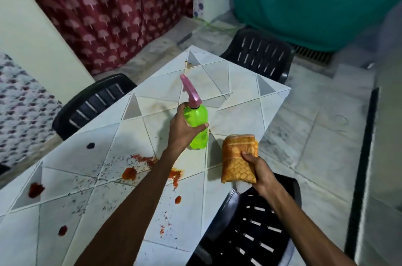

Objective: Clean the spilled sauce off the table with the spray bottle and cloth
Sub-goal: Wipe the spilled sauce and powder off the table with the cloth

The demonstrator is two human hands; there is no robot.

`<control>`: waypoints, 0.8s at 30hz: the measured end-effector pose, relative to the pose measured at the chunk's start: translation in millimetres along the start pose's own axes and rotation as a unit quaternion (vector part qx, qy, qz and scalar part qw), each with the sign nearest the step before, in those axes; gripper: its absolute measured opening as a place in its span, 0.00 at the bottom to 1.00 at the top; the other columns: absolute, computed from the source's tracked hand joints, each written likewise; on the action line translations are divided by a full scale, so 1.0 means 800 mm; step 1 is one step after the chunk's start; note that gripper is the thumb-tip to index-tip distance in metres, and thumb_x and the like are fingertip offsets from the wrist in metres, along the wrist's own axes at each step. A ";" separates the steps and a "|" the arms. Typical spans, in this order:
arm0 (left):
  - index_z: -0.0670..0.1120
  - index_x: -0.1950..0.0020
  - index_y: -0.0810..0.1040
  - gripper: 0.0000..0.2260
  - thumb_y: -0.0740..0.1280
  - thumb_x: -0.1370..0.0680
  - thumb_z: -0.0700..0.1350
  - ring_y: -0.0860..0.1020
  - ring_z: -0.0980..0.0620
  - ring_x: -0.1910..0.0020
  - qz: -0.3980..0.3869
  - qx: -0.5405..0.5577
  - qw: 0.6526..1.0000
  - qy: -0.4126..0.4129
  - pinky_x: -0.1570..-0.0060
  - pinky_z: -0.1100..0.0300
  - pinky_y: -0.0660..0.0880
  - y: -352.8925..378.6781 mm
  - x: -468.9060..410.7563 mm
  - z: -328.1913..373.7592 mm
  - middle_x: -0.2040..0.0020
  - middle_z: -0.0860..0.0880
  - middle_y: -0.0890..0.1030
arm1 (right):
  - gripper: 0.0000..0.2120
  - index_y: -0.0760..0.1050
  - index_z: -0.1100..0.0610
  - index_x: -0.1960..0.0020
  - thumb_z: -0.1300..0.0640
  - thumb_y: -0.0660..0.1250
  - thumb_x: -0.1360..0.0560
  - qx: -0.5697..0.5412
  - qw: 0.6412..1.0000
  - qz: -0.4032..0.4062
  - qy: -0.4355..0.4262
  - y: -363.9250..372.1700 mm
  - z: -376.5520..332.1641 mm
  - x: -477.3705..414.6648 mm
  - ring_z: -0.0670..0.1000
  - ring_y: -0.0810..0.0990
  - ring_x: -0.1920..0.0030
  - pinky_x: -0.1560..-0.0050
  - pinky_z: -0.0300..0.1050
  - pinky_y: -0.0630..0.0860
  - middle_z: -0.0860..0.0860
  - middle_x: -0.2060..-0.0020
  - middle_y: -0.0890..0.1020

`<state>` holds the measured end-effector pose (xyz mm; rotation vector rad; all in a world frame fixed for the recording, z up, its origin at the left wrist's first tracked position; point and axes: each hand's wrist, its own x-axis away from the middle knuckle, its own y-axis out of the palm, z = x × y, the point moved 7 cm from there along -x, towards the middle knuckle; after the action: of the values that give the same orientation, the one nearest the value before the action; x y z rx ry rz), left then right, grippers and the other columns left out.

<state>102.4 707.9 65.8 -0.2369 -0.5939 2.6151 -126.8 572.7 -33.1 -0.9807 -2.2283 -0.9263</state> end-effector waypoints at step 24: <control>0.42 0.52 0.82 0.07 0.75 0.28 0.38 0.78 0.66 0.57 0.040 -0.103 0.993 -0.043 0.51 0.66 0.75 0.001 0.014 -0.060 0.53 0.47 0.84 | 0.15 0.77 0.64 0.36 0.61 0.68 0.22 0.079 0.993 -0.067 0.051 0.019 0.009 -0.052 0.60 0.85 0.50 0.54 0.53 0.84 0.61 0.46 0.85</control>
<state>104.8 730.0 21.6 -0.2165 -0.9027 2.6518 -91.9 568.6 -60.6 -0.7040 -2.2635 -0.8223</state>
